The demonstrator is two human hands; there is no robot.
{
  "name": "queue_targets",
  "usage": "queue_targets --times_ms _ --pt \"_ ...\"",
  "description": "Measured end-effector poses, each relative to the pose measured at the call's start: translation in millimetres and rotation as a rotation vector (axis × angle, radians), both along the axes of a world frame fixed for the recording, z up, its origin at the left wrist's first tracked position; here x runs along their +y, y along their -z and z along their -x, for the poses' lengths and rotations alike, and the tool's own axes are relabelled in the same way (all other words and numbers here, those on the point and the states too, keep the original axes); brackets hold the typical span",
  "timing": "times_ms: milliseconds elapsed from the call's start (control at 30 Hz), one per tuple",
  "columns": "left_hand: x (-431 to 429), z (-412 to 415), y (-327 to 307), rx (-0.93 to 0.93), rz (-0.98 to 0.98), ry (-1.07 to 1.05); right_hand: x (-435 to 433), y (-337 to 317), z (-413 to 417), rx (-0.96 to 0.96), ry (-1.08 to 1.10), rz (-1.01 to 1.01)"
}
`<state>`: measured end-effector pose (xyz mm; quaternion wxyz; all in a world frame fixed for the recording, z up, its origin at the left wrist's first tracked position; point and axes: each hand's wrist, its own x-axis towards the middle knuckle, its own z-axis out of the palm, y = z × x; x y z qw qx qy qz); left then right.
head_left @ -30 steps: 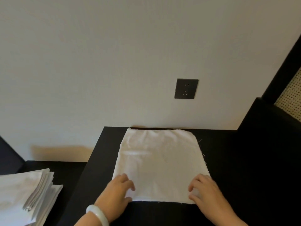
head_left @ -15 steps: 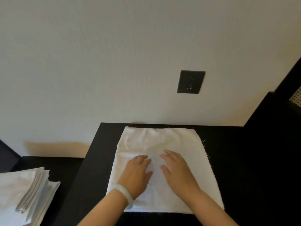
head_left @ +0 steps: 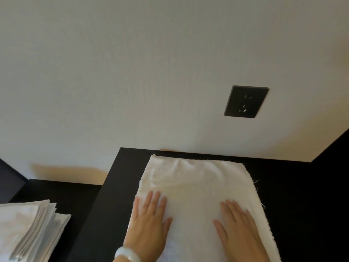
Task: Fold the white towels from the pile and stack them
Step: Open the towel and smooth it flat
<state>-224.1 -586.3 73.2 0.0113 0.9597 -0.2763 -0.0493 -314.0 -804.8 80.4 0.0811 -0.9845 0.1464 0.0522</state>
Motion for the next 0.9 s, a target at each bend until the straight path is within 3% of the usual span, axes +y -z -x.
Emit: queue_targets --times_ms 100,233,467,567,633,700,900 --pt "-37.8 -33.2 5.3 0.008 -0.007 0.032 20.2 -3.7 -53.7 -0.141 -0.091 -0.109" --pt "-47.7 -56.4 22.6 0.034 0.000 0.026 21.4 19.0 -87.1 -0.049 -0.253 -0.040" --pt "1.2 -85.6 24.5 -0.030 0.048 -0.320 -87.5 24.8 -68.6 -0.026 0.203 0.075" --pt "-37.8 -82.5 12.6 -0.101 0.124 -0.119 -57.4 22.2 -87.6 -0.155 0.016 0.013" --pt "-66.2 -81.3 19.3 -0.066 0.116 0.061 -29.5 27.4 -100.4 -0.139 -0.187 -0.011" --pt "-78.3 -89.3 23.9 0.013 0.075 0.089 -21.3 33.3 -107.6 -0.095 -0.282 0.008" --pt "-37.5 -127.9 31.3 -0.010 0.017 -0.174 -100.4 32.6 -98.8 -0.069 0.125 0.021"
